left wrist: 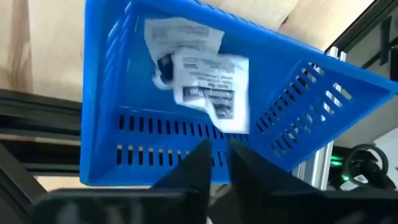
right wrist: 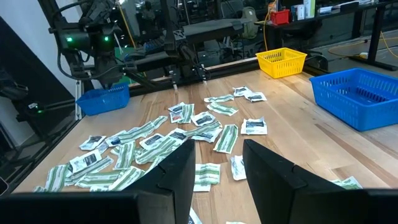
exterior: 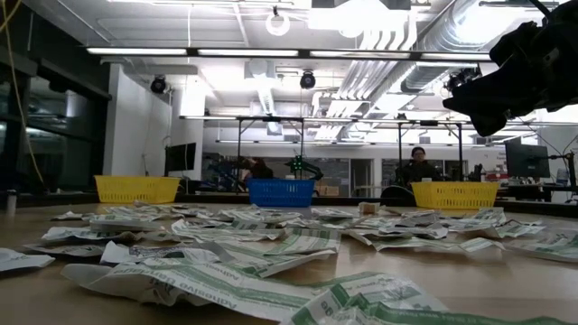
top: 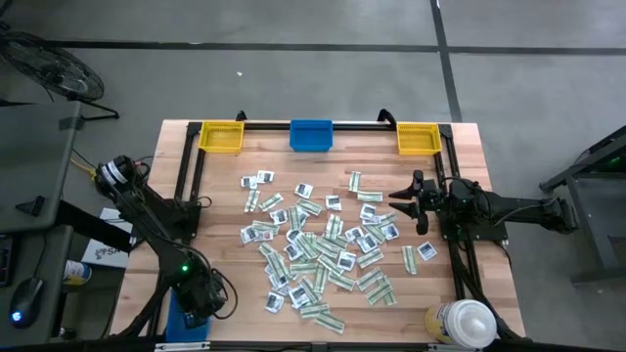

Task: Pick & Place First Aid Supplies
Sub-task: Put the blue alcohol pad into the bottom blue bin, then put the gray towelette pack into the left yellow bin

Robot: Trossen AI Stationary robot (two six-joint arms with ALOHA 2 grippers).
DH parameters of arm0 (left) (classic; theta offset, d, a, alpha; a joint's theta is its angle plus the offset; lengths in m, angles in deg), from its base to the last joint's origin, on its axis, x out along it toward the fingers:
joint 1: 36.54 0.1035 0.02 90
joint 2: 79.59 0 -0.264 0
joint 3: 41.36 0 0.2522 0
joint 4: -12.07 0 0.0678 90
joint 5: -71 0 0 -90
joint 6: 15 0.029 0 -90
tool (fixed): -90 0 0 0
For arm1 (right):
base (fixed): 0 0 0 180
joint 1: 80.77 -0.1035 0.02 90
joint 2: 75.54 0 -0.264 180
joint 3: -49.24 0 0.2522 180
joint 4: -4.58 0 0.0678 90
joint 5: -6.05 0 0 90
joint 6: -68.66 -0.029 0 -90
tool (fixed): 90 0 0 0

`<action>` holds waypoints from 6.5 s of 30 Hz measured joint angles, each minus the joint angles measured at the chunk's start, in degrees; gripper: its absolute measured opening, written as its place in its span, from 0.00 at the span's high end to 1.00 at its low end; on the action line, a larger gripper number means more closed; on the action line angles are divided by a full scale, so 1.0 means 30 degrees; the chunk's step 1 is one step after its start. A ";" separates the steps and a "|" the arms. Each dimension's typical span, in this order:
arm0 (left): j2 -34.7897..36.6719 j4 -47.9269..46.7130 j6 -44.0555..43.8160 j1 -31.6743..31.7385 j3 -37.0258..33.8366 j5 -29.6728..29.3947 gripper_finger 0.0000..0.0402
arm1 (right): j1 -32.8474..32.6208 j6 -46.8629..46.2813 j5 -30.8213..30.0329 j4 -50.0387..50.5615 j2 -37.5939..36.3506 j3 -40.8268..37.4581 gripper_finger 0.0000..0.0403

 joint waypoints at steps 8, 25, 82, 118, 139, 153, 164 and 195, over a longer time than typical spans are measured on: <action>0.0000 -0.0244 -0.0692 0.0380 0.0000 0.2230 0.63 | -0.0007 -0.0006 -0.0006 0.0000 0.0000 0.0007 0.68; 0.2661 -0.1088 -0.0289 0.5560 0.0000 -0.1351 0.61 | 0.0001 0.0000 0.0000 -0.0007 0.0000 -0.0001 0.68; -0.1998 -0.3766 2.5232 2.7877 0.1741 -0.9475 0.61 | -0.0004 0.0000 -0.0007 -0.0002 0.0000 0.0002 0.68; -0.4367 -0.4465 2.7092 2.7871 0.1719 -1.2218 0.99 | 0.0001 0.0000 -0.0003 -0.0002 0.0000 -0.0001 0.68; -0.0925 -0.7324 2.2257 3.3702 0.5888 -1.3538 1.00 | -0.0007 0.0000 -0.0007 0.0001 0.0000 0.0003 0.68; -0.2438 -0.6632 2.0173 3.7494 0.5959 -1.1175 1.00 | -0.0007 0.0000 -0.0007 -0.0005 0.0000 0.0000 0.68; -0.2790 -0.6158 1.9318 3.7904 0.6615 -1.1245 0.87 | -0.0003 0.0000 -0.0004 -0.0003 0.0000 0.0006 0.68; -0.3321 -0.5242 2.8803 3.0717 0.7287 -0.7571 0.79 | 0.0000 0.0000 -0.0006 -0.0005 0.0000 0.0000 0.68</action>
